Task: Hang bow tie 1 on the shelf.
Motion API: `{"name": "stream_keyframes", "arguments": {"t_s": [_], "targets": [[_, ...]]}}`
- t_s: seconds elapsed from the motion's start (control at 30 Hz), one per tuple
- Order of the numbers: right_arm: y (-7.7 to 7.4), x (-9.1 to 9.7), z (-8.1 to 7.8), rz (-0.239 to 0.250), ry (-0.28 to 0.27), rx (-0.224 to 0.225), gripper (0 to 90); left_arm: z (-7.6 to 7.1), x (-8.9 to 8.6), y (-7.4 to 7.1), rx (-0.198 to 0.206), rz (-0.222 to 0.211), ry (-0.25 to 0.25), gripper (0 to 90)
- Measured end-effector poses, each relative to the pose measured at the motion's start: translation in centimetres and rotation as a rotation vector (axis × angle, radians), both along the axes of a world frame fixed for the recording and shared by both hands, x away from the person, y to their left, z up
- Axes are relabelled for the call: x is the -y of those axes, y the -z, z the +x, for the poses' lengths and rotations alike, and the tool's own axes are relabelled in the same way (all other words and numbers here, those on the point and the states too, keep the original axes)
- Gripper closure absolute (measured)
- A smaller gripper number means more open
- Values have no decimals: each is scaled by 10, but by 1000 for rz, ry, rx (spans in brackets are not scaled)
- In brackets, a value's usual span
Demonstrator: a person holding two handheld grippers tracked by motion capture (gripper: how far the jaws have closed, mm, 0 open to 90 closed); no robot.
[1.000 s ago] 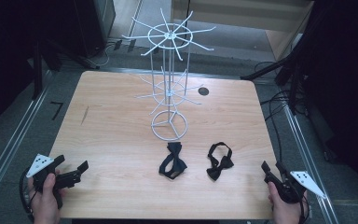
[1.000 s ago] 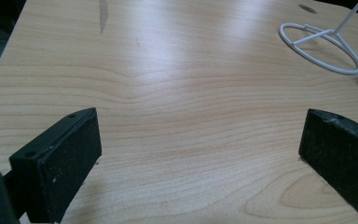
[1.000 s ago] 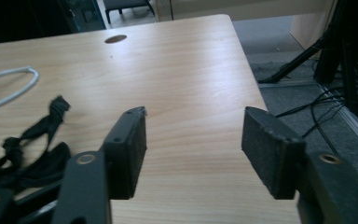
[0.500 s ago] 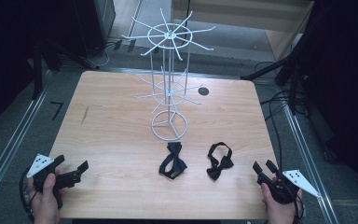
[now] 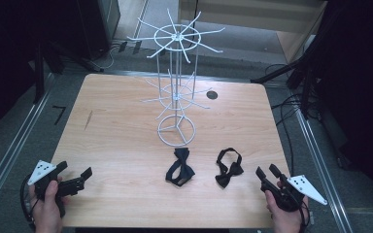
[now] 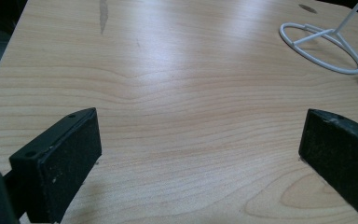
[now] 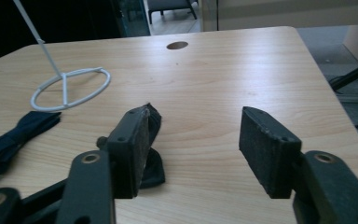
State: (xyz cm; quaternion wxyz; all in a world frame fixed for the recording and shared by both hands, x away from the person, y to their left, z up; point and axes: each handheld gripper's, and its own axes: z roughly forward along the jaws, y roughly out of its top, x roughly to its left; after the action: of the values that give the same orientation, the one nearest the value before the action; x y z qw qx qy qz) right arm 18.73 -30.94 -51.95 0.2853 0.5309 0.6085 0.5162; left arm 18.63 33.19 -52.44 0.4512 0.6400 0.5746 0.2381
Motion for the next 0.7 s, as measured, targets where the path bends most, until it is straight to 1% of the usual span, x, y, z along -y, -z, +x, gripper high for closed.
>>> {"name": "stream_keyframes", "arguments": {"t_s": [0.07,0.13,0.2,0.27,0.33,0.43,0.53,0.6,0.7], "targets": [[-2,-4,0,6,-32,3,400,0,0,0,-1,0,-1,0],[-5,-10,1,-2,-68,3,362,0,0,0,-1,1,-1,0],[-8,-16,1,8,-86,13,335,0,0,0,0,0,0,0],[-9,-23,2,15,-98,17,287,0,0,0,-1,0,0,0],[-10,-29,4,19,-119,7,256,0,0,0,0,1,0,0],[-10,-39,6,8,-137,10,230,0,0,0,1,-2,0,0],[-11,-48,7,-10,-140,27,212,0,0,0,2,-1,1,0],[-11,-53,8,-21,-150,31,192,0,0,0,2,-1,1,0],[-12,-62,10,-42,-161,22,176,-1,0,0,3,-2,-1,0]]}}
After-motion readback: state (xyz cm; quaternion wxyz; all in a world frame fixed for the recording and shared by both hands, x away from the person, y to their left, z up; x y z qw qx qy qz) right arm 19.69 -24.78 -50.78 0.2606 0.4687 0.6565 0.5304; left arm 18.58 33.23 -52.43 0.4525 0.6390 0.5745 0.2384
